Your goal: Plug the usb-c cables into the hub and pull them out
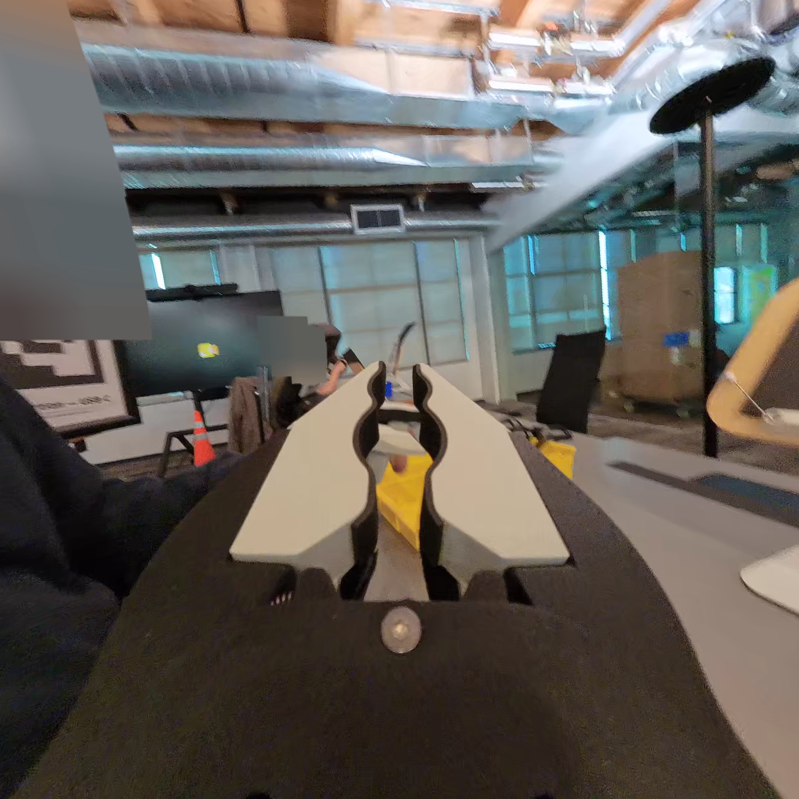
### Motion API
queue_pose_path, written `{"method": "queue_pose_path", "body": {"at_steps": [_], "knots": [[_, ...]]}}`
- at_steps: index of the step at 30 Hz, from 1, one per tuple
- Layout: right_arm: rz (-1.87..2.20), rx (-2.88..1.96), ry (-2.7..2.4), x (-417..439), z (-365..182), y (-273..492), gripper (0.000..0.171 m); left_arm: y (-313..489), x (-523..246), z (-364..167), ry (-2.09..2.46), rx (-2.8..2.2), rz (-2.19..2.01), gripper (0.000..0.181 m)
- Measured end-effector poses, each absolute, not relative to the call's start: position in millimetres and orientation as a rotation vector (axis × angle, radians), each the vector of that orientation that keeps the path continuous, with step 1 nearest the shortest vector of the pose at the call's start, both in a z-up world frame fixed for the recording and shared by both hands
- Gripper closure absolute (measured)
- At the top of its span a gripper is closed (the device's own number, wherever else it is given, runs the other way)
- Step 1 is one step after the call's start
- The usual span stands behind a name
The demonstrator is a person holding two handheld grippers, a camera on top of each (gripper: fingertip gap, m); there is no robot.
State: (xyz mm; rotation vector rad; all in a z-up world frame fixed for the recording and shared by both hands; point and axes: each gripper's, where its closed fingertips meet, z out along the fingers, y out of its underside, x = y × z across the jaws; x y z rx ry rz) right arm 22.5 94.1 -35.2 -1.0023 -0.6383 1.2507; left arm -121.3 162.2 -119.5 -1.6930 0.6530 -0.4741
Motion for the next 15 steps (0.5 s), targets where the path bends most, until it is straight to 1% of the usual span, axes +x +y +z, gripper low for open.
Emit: {"method": "queue_pose_path", "body": {"at_steps": [2, 4, 6, 7, 9, 10, 12, 13, 15], "knots": [[1.196, -1.085, -0.65, 16, -54, 105, 0.161, 180, -170, -136, 0.561, -1.807, -0.232, 0.091], [1.092, -1.164, -0.703, 6, -71, 111, 0.159, 185, -201, -161, 0.456, -1.937, -0.173, 0.08], [0.998, -1.239, -0.776, -6, -88, 113, 0.159, 187, -219, -192, 0.374, -2.025, -0.13, 0.078], [0.965, -1.263, -0.804, -11, -95, 113, 0.159, 188, -222, -207, 0.371, -2.055, -0.092, 0.084], [0.926, -1.295, -0.848, -22, -106, 110, 0.159, 193, -229, -234, 0.377, -2.105, 0.018, 0.107], [0.902, -1.312, -0.874, -27, -112, 109, 0.158, 196, -231, -244, 0.375, -2.121, 0.058, 0.12], [0.828, -1.339, -0.932, -34, -123, 108, 0.159, 201, -232, -254, 0.35, -2.119, 0.091, 0.158], [0.786, -1.356, -0.957, -37, -128, 109, 0.159, 203, -235, -256, 0.333, -2.109, 0.117, 0.167], [0.714, -1.384, -0.989, -38, -137, 112, 0.159, 203, -241, -255, 0.317, -2.094, 0.165, 0.17]]}}
